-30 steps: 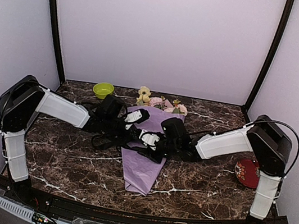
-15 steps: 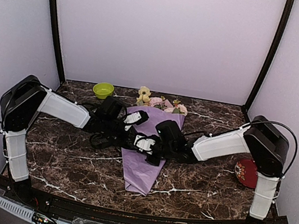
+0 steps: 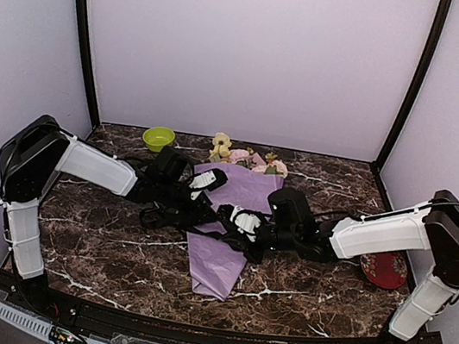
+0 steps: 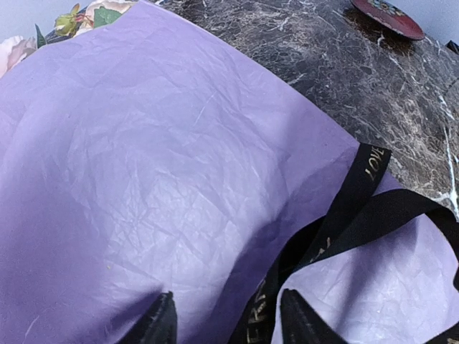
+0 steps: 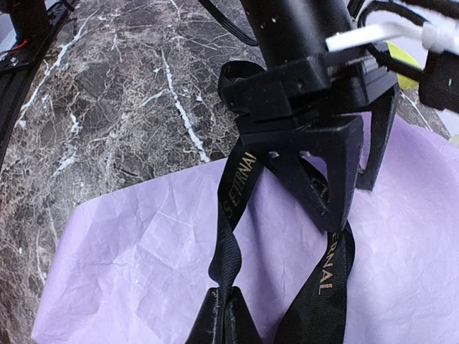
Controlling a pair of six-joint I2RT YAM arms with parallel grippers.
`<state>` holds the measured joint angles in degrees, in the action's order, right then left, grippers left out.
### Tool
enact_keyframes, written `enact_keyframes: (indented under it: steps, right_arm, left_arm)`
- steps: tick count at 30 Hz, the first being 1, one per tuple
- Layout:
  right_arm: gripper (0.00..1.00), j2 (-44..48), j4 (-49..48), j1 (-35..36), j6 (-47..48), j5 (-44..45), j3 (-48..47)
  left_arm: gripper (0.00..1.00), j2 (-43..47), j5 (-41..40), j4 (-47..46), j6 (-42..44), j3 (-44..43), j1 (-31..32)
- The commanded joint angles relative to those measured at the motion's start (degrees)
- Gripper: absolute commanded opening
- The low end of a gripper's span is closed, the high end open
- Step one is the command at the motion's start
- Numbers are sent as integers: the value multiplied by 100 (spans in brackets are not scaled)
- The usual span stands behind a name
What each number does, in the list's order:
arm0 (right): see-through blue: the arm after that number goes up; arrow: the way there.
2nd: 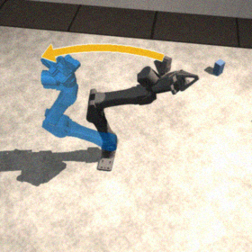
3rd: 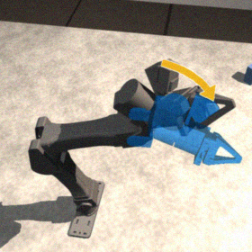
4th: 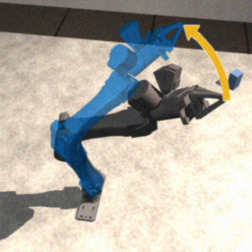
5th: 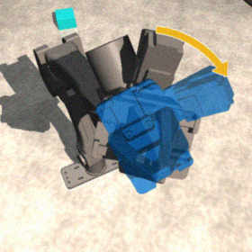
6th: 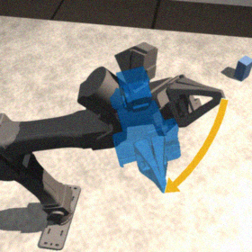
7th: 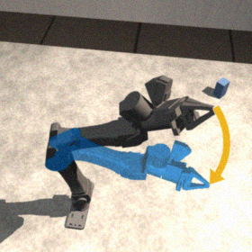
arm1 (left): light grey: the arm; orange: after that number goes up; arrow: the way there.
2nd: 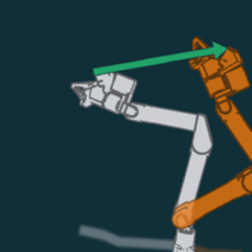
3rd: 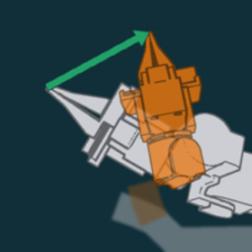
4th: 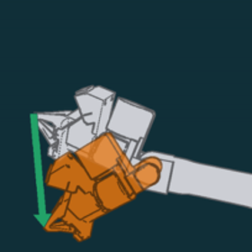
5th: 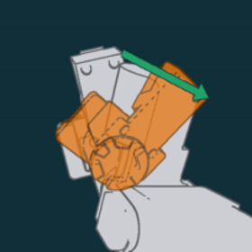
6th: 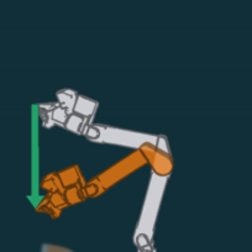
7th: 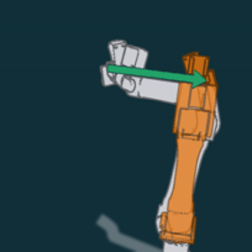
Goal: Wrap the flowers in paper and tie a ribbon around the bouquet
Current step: Cross the ribbon over the folded bouquet.
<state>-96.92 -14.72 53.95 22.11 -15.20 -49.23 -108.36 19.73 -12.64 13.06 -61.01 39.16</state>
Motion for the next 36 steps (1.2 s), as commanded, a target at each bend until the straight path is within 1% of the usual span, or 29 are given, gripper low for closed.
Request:
enact_keyframes:
  steps: [1, 5, 7, 8, 10, 11, 13, 14, 16, 20, 22, 24, 25, 27, 29, 30, 31, 36]
  right_arm:
    - [0, 1, -437, -97, -513, -354, 62]
    - [0, 41, -588, -132, -590, -410, 105]
    - [0, 38, -612, -155, -611, -442, 107]
    - [0, 34, -615, -164, -611, -454, 107]
    - [0, 5, -599, -174, -595, -462, 86]
    - [0, -1, -575, -181, -587, -463, 65]
    - [0, -11, -514, -183, -570, -488, 25]
    - [0, -13, -492, -190, -560, -506, 8]
    - [0, -3, -479, -191, -559, -531, -10]
    - [0, -5, -449, -192, -550, -528, -38]
    - [0, -2, -428, -192, -571, -523, -59]
    - [0, 26, -410, -192, -583, -506, -69]
    - [0, 51, -409, -192, -589, -495, -81]
    - [0, 118, -419, -213, -622, -482, -85]
    - [0, 213, -506, -288, -751, -496, -80]
    - [0, 262, -585, -353, -868, -551, -78]
    - [0, 298, -690, -441, -1034, -632, -80]
    - [0, 379, -1164, -976, -1982, -721, -108]
  left_arm:
    - [56, 693, 62, 562, -122, -199, -28]
    - [68, 1047, -615, 1432, -542, -370, -105]
    - [84, 1270, -766, 1775, -946, -252, -287]
    - [89, 1401, -773, 1869, -1197, -119, -431]
    - [90, 1643, -945, 1952, -1628, 282, -787]
    - [89, 1749, -1189, 1986, -1831, 509, -953]
    - [78, 1874, -1461, 2088, -2189, 878, -1274]
    - [75, 1899, -1498, 2136, -2315, 1010, -1405]
    - [74, 1880, -1543, 2185, -2420, 1198, -1546]
    - [74, 1606, -1585, 2277, -2449, 1309, -1610]
    - [69, 1422, -1509, 2411, -2453, 1270, -1607]
    - [61, 1314, -1272, 2469, -2486, 1268, -1610]
    - [53, 1307, -1190, 2481, -2499, 1284, -1606]
    - [35, 1416, -1062, 2431, -2555, 1424, -1609]
    - [17, 1557, -1114, 2316, -2529, 1536, -1613]
    - [4, 1606, -1197, 2269, -2501, 1540, -1617]
    - [0, 1622, -1327, 2259, -2476, 1516, -1629]
    - [0, 1626, -1967, 1904, -2525, 1374, -1786]
